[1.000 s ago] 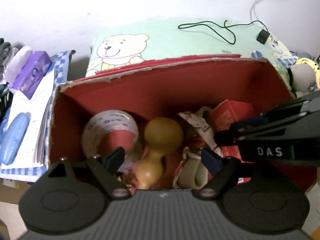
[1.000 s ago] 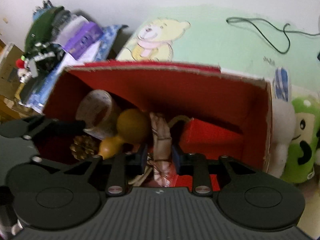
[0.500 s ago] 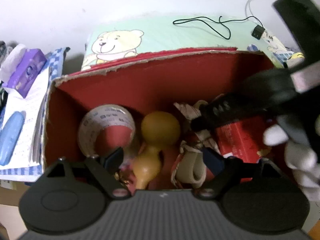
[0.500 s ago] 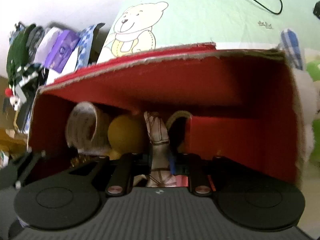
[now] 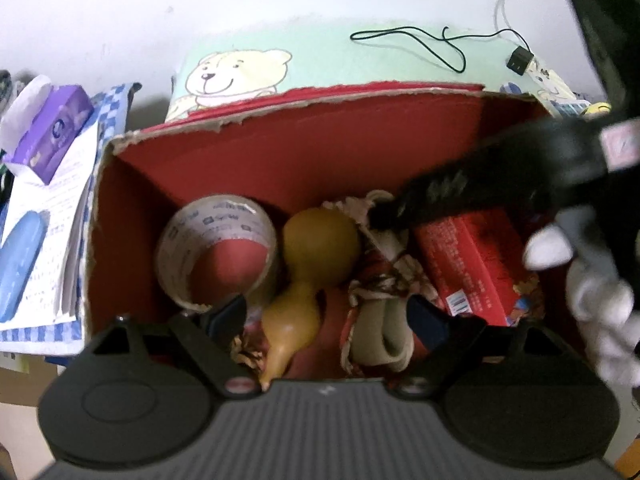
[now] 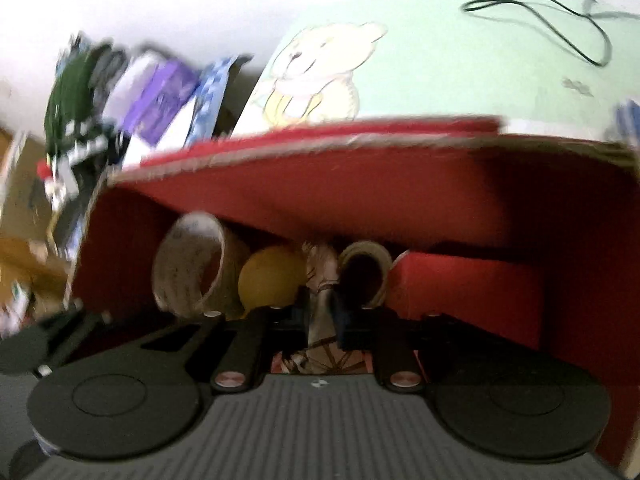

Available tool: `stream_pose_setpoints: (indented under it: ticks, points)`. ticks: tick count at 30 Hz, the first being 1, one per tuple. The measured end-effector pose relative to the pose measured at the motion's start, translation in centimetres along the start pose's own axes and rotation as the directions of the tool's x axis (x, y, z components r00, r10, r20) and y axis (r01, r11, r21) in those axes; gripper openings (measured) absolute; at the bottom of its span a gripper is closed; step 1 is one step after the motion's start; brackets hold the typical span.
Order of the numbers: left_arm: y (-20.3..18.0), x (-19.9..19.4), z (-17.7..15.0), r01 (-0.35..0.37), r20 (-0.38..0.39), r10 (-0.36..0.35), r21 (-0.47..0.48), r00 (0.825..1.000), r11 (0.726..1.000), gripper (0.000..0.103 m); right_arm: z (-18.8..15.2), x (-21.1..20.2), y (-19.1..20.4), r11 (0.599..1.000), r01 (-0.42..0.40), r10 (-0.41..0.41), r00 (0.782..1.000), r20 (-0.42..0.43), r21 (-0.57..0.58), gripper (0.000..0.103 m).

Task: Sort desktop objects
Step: 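Lower the gift box into the red box and open the right gripper, then withdraw the right gripper up out of the red box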

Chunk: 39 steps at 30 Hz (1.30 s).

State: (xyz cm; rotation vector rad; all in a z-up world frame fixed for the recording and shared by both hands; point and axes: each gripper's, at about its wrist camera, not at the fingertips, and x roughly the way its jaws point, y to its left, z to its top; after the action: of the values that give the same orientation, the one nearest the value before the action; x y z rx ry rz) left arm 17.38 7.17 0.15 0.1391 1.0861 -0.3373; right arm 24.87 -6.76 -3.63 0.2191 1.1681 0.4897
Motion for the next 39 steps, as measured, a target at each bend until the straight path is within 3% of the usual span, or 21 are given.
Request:
stream_pose_setpoints:
  ticks: [4,9,10,13,23,28,30,37,39]
  points:
    - [0.0,0.3,0.1,0.019,-0.011,-0.019,-0.007,1.0,1.0,0.088,0.5,-0.1,-1.0,0.998,0.055,-0.056,0.998,0.018,0.036,0.025]
    - [-0.4,0.4,0.3,0.002,-0.021,-0.002,-0.003,1.0,1.0,0.089,0.1,0.4,-1.6,0.999,0.021,-0.021,1.0,-0.007,0.049,0.025]
    - [-0.5,0.5,0.4,0.001,-0.027,-0.001,-0.006,1.0,1.0,0.089,0.0,-0.7,-1.5,0.998,-0.016,0.016,1.0,0.016,0.053,0.025]
    - [-0.8,0.4,0.6,-0.021,-0.03,0.021,-0.006,0.999,1.0,0.089,-0.4,-2.1,-1.2,0.999,-0.01,0.008,0.999,0.049,0.035,0.025]
    - [-2.1,-0.6,0.6,-0.106,0.001,0.106,-0.003,0.994,0.994,0.091,-3.3,-5.3,-1.0,0.994,0.101,-0.104,0.983,0.151,0.029,0.027]
    - [-2.3,-1.1,0.3,-0.152,0.017,0.152,-0.019,0.988,0.988,0.093,-4.4,-6.2,-0.1,0.983,0.181,-0.183,0.962,0.2,0.031,0.027]
    - [-2.4,-1.4,0.1,-0.179,0.032,0.18,-0.026,0.983,0.983,0.098,-4.8,-6.4,0.0,0.983,0.183,-0.186,0.961,0.206,0.036,0.028]
    - [-2.5,-2.6,-0.7,-0.194,0.071,0.199,-0.068,0.977,0.979,0.099,-6.3,-7.3,0.3,0.981,0.186,-0.194,0.956,0.221,0.054,0.029]
    - [-2.6,-2.7,-0.8,-0.195,0.06,0.199,-0.076,0.978,0.978,0.101,-6.8,-7.7,0.5,0.983,0.178,-0.186,0.955,0.23,0.053,0.036]
